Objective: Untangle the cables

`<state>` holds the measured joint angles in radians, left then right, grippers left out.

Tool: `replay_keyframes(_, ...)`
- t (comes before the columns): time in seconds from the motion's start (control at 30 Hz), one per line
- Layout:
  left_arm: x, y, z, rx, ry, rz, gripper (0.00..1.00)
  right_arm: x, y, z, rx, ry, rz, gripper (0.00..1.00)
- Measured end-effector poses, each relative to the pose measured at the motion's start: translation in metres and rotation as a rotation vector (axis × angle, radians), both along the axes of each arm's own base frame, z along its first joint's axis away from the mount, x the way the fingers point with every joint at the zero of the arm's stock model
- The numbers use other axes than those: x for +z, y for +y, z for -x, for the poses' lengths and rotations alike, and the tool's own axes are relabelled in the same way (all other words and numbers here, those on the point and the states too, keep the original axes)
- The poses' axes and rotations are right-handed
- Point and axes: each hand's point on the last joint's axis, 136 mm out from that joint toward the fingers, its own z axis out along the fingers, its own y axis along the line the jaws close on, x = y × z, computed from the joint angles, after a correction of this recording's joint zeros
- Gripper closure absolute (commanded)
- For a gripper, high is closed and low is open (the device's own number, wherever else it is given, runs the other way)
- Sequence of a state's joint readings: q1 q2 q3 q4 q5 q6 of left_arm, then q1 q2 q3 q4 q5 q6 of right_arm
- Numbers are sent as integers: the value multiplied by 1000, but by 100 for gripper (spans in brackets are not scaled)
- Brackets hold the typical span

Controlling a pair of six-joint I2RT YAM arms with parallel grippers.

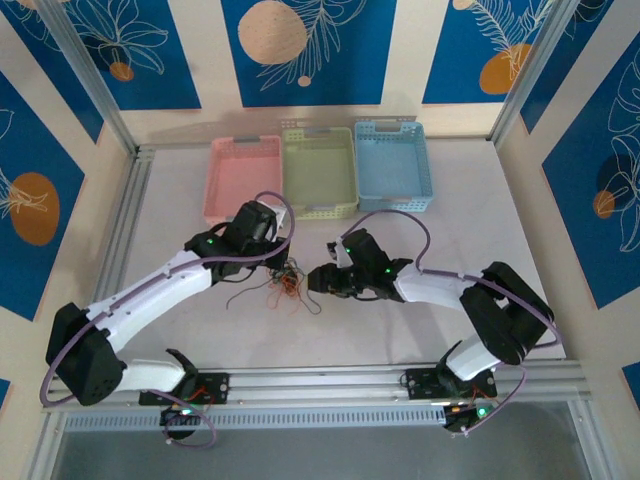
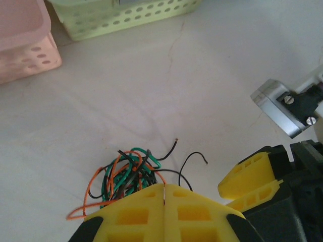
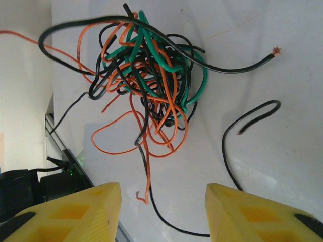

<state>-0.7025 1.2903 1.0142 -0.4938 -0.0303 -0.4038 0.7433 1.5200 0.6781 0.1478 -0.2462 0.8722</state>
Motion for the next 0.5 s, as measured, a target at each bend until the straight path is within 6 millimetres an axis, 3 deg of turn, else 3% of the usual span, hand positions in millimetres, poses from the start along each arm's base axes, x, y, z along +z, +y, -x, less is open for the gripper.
replay_keyframes(0.3,9,3,-4,5,-68,9,100,-9,20,33,105,11,18,53)
replay_keyframes(0.5,8,6,-3,8,-80,16,100,-5,26,35,132,-23,23,52)
